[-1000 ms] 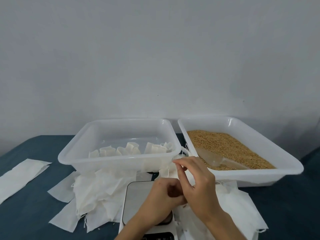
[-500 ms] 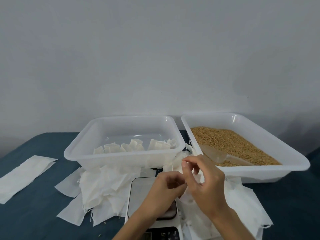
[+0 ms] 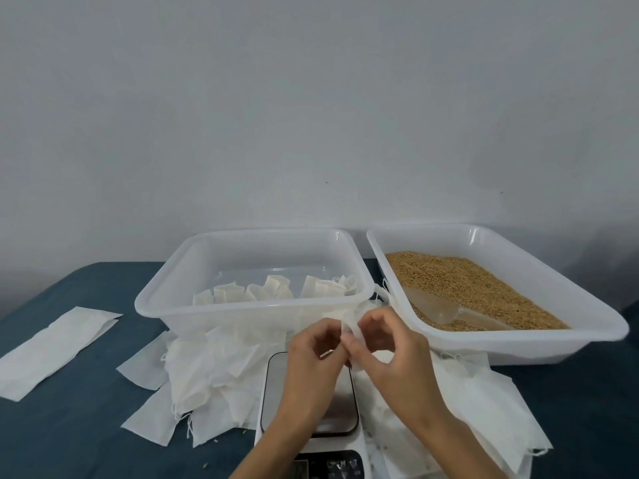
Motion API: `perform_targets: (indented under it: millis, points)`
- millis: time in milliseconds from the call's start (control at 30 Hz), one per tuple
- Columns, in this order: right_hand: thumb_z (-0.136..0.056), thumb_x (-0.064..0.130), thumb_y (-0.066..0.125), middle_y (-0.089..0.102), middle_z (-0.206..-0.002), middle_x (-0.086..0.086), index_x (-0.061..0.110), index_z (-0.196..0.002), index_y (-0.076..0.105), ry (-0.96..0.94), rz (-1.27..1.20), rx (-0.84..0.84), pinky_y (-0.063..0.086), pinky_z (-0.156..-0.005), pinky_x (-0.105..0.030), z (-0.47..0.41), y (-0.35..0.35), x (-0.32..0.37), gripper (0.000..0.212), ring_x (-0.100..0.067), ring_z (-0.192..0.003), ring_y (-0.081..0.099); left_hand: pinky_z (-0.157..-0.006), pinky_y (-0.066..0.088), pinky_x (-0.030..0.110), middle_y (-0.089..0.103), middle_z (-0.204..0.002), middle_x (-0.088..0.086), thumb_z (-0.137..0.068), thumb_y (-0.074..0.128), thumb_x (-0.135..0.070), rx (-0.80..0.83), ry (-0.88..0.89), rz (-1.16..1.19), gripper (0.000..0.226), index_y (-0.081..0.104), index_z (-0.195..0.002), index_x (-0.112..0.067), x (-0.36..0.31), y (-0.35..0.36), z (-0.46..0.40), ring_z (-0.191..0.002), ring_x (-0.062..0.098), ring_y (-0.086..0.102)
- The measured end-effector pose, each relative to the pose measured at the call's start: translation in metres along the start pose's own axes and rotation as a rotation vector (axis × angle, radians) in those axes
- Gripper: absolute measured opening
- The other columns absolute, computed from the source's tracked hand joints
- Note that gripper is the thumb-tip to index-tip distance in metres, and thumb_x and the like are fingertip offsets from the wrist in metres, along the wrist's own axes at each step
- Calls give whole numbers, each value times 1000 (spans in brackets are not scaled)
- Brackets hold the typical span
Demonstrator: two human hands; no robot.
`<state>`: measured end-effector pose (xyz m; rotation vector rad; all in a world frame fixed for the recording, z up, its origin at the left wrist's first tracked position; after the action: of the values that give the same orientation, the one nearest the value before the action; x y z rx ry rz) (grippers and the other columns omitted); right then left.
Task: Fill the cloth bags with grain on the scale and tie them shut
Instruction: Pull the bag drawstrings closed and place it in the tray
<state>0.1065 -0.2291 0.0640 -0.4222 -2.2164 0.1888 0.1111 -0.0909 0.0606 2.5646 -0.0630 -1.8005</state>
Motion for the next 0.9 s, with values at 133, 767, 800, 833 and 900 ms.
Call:
perform_targets:
  millis: [133,767,800,833,900]
  points:
    - [-89,13,71,72,-87,17,37,-97,55,-9,69,-87,51,-69,-11,1,-5,-5,30,-6,-77,71,-64,55,26,70,-74,12,-92,69,4,-81,-24,70,13,75,-92,-7,-3,-2,1,-63,18,64]
    - [-98,44,54,74,-81,-1,24,-86,76,208,-107,78,59,-76,-37,0,3,-8,32,-20,-79,71,-64,50,25,64,-72,0,-91,73,-4,-105,169,-191,27,64,-85,-28,-5,2,9,-65,12,57]
    - [-98,49,54,74,-79,-6,18,-87,76,251,-182,97,59,-78,-39,-1,1,-8,40,-25,-80,72,-65,51,25,64,-73,-2,-92,73,-5,-85,192,-214,25,65,-86,-28,-5,3,10,-65,10,58]
    - [-98,50,56,75,-81,-8,16,-88,77,258,-222,119,59,-79,-37,-1,0,-7,41,-26,-81,73,-66,52,27,65,-74,-3,-93,73,-6,-69,214,-233,22,65,-88,-26,-5,4,10,-67,13,59]
    - [-96,42,64,76,-83,-5,17,-90,77,236,-220,154,57,-76,-29,-1,0,-3,29,-21,-82,74,-69,54,33,68,-78,-4,-92,72,-3,-49,229,-252,22,67,-91,-24,-5,5,11,-70,19,61]
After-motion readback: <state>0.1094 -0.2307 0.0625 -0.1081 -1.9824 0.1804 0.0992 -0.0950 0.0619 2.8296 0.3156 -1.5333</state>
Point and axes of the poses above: each hand's wrist, its own z-axis away from the middle knuckle, its own y-axis out of the palm, x = y × z, the point moved 2 cm from there along -z, towards the middle knuckle
